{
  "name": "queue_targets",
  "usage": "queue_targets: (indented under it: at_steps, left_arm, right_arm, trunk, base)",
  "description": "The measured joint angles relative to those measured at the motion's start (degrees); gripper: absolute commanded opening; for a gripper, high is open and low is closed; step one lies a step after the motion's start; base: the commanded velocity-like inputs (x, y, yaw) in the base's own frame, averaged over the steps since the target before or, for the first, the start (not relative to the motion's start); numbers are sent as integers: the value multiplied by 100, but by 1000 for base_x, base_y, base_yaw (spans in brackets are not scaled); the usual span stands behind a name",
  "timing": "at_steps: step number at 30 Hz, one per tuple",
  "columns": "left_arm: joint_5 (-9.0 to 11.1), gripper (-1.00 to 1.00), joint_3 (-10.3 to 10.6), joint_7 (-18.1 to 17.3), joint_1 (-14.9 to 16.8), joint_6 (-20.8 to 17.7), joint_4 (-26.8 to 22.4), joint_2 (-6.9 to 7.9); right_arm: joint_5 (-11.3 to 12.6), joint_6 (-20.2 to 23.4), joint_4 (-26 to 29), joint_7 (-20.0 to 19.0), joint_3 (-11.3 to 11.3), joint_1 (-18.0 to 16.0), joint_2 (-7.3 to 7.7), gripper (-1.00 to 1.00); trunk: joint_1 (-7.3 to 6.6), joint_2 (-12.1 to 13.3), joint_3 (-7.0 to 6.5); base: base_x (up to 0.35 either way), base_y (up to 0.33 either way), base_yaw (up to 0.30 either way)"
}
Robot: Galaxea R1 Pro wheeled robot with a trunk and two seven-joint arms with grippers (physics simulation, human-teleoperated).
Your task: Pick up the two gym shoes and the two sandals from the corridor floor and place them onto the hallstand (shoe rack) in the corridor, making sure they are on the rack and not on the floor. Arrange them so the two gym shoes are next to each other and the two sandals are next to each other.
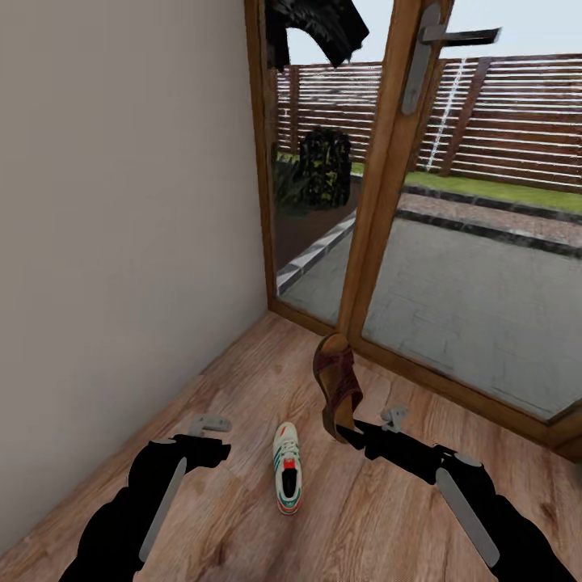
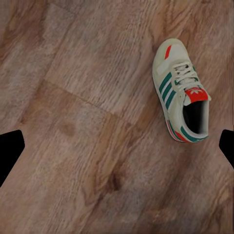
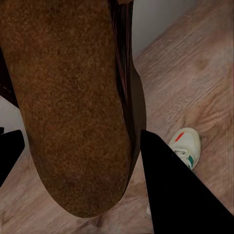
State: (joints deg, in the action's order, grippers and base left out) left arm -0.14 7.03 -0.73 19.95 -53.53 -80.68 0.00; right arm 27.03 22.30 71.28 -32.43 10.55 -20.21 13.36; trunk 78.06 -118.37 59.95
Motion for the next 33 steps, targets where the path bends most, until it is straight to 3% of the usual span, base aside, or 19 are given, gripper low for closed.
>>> queue_targets:
  at_steps: [5,12,21,27,33]
  left_arm:
    - [9,100,0,-5,0,0,0,0]
    - [14,100,0,-5,0,0,0,0]
    - [21,100,0,-5,0,0,0,0]
    - [27,100,0,-2,0,0,-1,0]
    - [28,100,0,-1,0,0,0,0]
  right_arm:
    - [-2,-1,0,0,-17,0,0,-100]
    - [4,-1,-2,-2,-340,0,0,-100]
    - [4,-1,-2,-1,-398,0,7,-100]
    - [4,3,-9,0,-746,0,3,-100]
    - [5,8,-9,-2,-810,0,0,-100]
  trunk:
    - [0,0,1]
    - [0,0,3]
    - [0,0,-20]
    - [0,0,-44]
    - [0,0,-69]
  base:
    - [0,0,-241]
    - [0,0,-262]
    - [0,0,-299]
    - [0,0,-298]
    - [0,0,-294]
